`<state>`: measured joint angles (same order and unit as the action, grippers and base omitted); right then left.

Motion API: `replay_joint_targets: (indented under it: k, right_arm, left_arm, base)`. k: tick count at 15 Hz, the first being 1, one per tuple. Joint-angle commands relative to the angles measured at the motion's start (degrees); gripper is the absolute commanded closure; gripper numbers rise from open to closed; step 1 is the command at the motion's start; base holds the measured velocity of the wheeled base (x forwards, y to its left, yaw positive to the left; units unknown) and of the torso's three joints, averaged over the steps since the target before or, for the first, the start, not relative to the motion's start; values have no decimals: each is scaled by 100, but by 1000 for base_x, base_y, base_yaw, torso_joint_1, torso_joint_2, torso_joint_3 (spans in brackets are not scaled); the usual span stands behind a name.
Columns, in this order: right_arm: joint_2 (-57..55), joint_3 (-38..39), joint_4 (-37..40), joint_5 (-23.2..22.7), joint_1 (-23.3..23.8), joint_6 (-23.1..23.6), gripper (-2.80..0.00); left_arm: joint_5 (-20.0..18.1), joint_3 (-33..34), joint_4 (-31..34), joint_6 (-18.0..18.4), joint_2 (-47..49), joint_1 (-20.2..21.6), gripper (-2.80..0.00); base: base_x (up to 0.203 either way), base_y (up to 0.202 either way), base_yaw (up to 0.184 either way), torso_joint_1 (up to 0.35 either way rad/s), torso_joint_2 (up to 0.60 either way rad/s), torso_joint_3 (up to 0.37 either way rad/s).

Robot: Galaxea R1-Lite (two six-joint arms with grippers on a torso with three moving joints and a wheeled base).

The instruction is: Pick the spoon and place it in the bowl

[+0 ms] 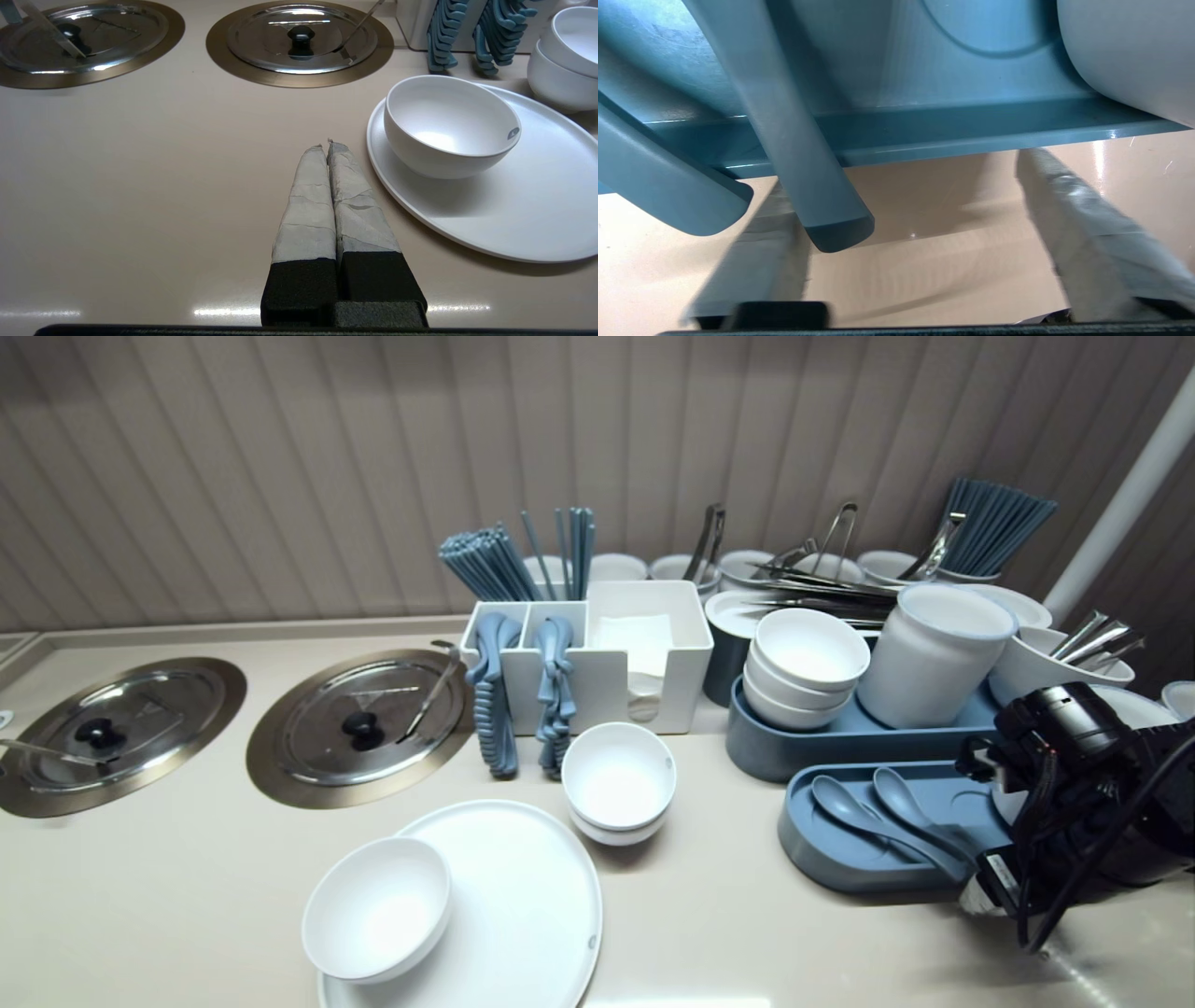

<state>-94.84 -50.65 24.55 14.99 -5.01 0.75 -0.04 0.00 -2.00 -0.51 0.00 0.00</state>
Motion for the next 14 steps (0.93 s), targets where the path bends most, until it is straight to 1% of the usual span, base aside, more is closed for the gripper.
replay_joint_targets:
  k: [1, 12, 14]
  right_arm:
    - [27, -6, 15, 12, 0, 4, 0]
    - [53, 38, 15, 21, -9, 4, 0]
    - [222, 38, 16, 15, -9, 6, 0]
  left_arm:
    - [-5, 44, -10, -2, 0, 0, 0]
    - [4, 44, -4, -2, 4, 0, 0]
    - [-4, 44, -2, -2, 5, 0, 0]
  base:
    - [0, 0, 0, 0, 0, 0]
    - [0, 0, 0, 0, 0, 0]
    - [0, 0, 0, 0, 0, 0]
